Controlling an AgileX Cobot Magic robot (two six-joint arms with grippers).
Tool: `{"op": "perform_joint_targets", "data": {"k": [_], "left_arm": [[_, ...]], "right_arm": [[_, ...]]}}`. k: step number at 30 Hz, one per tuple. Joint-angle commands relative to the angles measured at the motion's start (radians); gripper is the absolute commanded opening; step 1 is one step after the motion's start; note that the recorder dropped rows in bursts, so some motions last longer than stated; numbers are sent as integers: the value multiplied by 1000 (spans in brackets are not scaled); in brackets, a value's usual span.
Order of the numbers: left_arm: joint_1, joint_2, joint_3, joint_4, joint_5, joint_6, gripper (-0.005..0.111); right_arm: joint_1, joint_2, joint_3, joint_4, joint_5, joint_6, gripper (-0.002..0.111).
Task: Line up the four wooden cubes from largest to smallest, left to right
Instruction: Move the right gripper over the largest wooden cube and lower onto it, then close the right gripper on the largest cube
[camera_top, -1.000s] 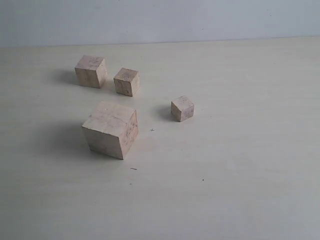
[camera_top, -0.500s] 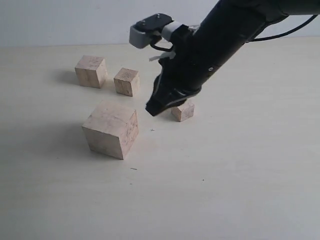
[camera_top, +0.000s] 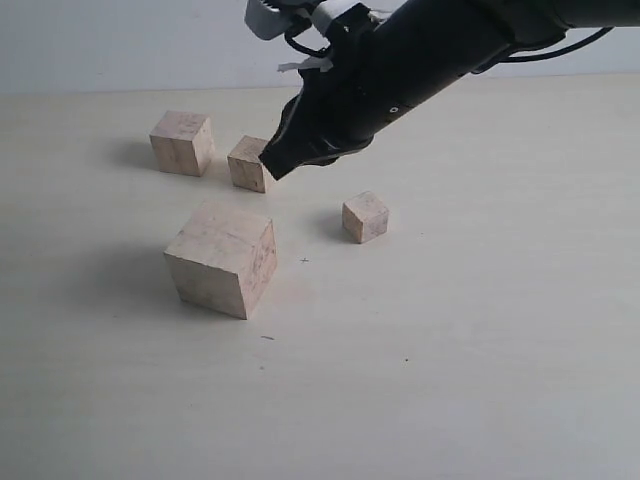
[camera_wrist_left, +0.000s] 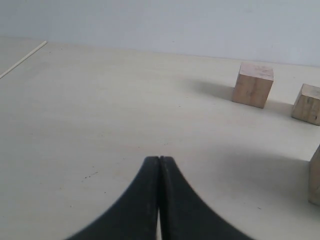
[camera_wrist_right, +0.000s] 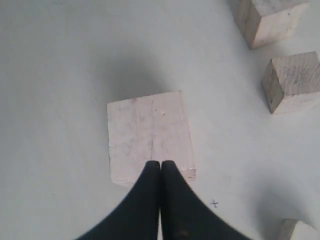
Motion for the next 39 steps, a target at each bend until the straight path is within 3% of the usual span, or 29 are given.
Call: {"op": "perform_joint_targets", "data": {"k": [1, 3, 10, 11, 26, 39], "left_arm": [[-8, -6, 0, 3, -8, -1, 0], [-8, -6, 0, 3, -8, -1, 0], [-8, -6, 0, 3, -8, -1, 0], [-8, -6, 0, 3, -8, -1, 0], [-8, -6, 0, 3, -8, -1, 0], [-8, -6, 0, 3, -8, -1, 0]], "right_arm": [[-2, -1, -5, 34, -11, -168, 14], [-2, -1, -5, 77, -6, -209, 25], [-2, 9, -5, 168, -5, -326, 100], [-2, 20, -5, 176, -5, -328, 106], [115, 171, -5, 170, -141, -436, 105], [125, 258, -5, 176, -236, -453, 105]]}}
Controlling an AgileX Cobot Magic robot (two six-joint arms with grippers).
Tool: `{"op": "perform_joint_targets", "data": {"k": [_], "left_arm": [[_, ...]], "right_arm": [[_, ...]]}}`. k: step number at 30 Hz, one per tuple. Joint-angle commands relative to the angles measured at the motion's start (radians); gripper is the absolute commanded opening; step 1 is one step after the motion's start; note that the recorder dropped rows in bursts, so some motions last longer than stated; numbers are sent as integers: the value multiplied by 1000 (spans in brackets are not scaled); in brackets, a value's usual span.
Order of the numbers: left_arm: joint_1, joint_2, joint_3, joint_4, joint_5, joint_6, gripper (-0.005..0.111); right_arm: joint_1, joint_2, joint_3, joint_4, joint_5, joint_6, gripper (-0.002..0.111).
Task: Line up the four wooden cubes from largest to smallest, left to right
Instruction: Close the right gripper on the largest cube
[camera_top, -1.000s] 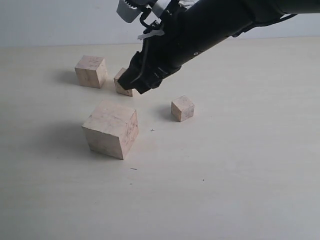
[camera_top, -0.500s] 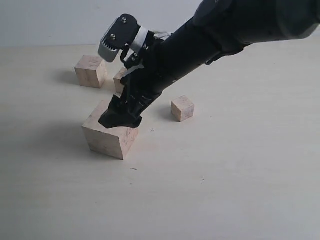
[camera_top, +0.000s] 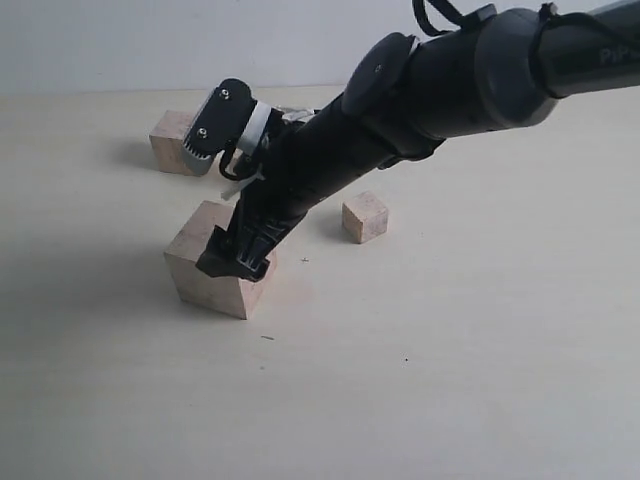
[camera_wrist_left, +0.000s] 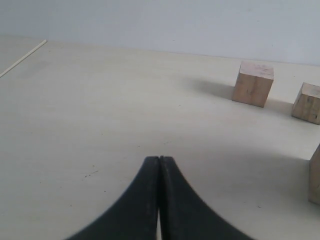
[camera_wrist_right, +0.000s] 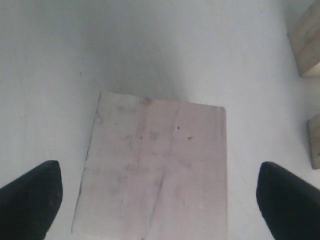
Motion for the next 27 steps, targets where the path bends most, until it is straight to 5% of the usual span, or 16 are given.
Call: {"op": "perform_joint_targets", "data": {"k": [1, 7, 9, 12, 16, 27], "left_arm": [[-8, -6, 0, 3, -12, -1, 0], [-8, -6, 0, 3, -12, -1, 0], [-8, -6, 0, 3, -12, -1, 0], [-8, -6, 0, 3, -12, -1, 0], [-8, -6, 0, 3, -12, -1, 0], [-8, -6, 0, 3, -12, -1, 0]], "right_arm": [[1, 32, -5, 6, -13, -9, 105], [1, 59, -5, 8, -33, -9, 103], [1, 61, -7, 8, -24, -9, 95], [1, 63, -7, 4, -10, -9, 63], [1, 61, -7, -4, 35, -9, -1], [1, 31, -131, -158, 105, 16, 0]]}}
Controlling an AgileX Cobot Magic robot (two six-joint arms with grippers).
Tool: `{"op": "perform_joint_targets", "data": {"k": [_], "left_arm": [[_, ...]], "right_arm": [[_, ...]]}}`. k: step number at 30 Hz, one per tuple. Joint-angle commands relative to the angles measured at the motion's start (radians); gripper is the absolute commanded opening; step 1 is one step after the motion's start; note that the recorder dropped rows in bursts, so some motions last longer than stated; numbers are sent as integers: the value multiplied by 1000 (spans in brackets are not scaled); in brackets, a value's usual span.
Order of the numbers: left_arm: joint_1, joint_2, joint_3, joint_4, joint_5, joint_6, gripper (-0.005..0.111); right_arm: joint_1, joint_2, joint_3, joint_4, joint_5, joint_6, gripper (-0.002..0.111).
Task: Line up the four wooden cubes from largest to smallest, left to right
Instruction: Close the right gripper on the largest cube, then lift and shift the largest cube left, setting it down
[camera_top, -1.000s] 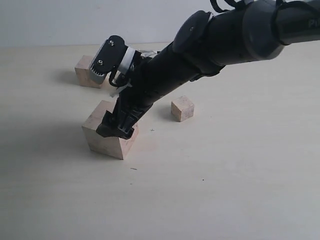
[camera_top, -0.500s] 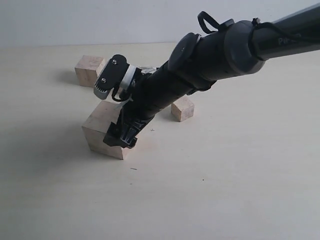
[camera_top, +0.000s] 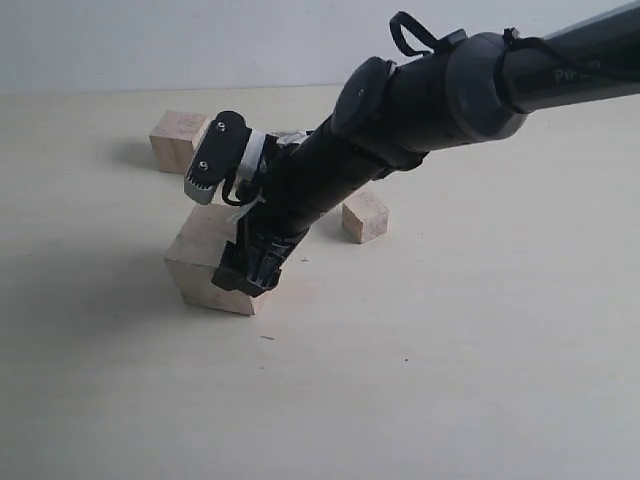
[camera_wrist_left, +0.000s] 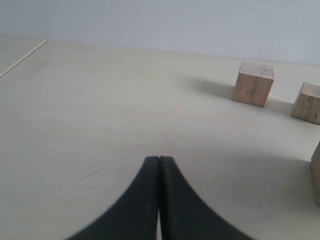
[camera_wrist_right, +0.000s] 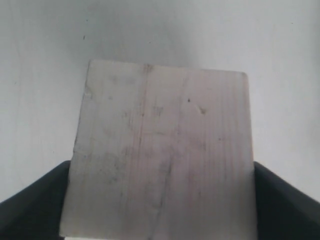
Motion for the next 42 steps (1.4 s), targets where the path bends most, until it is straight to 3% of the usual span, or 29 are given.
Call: {"op": "perform_joint_targets", "data": {"k": [1, 11, 16, 20, 33, 42], "left_arm": [[-8, -6, 0, 3, -12, -1, 0], [-8, -6, 0, 3, -12, -1, 0], [-8, -6, 0, 3, -12, -1, 0], [-8, -6, 0, 3, -12, -1, 0], [-8, -6, 0, 3, -12, -1, 0], [-8, -6, 0, 3, -12, -1, 0]], "right_arm": [[1, -31, -116, -63, 79, 5, 0], [-82, -3, -345, -42, 239, -12, 0], [-139, 82, -401, 207, 413, -223, 0], [-156, 152, -432, 227, 489, -344, 0], [-185, 254, -438, 394, 454, -544, 0], [-207, 316, -438, 406, 487, -546, 0]]}}
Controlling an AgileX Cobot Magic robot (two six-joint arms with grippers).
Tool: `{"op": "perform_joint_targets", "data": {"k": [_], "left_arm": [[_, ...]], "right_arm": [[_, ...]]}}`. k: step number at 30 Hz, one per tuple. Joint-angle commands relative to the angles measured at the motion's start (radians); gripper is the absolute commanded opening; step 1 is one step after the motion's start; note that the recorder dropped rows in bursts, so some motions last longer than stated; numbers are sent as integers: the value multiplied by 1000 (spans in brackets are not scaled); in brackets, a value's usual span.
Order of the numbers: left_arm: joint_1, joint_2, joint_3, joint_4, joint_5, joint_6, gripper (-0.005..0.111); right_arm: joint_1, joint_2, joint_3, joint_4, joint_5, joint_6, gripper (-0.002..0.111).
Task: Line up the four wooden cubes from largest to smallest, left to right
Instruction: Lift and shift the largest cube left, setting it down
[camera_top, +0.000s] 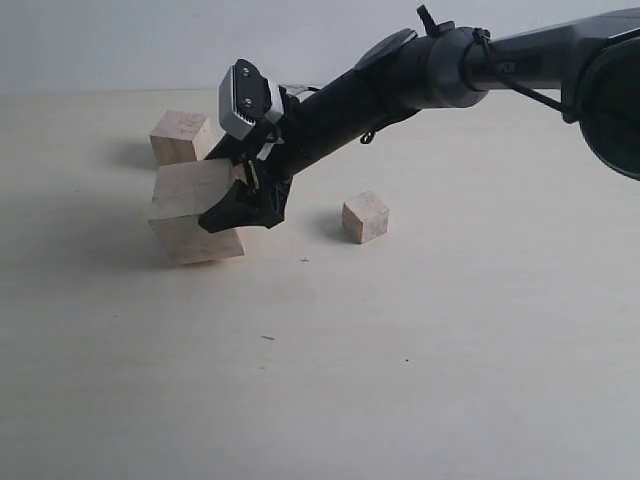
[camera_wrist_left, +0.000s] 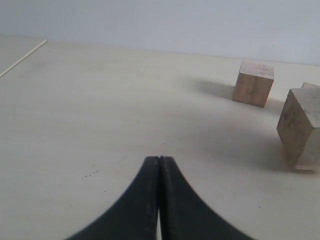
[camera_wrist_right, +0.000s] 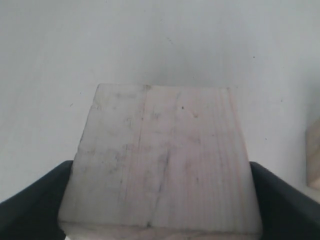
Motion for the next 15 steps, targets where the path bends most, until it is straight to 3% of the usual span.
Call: {"op": "perform_joint_targets", "data": {"k": [1, 15], "left_arm": [[-8, -6, 0, 3, -12, -1, 0], [-8, -6, 0, 3, -12, -1, 0]], "right_arm": [[-12, 3, -8, 38, 22, -12, 0], [-14, 43, -8, 23, 20, 97, 0]]}}
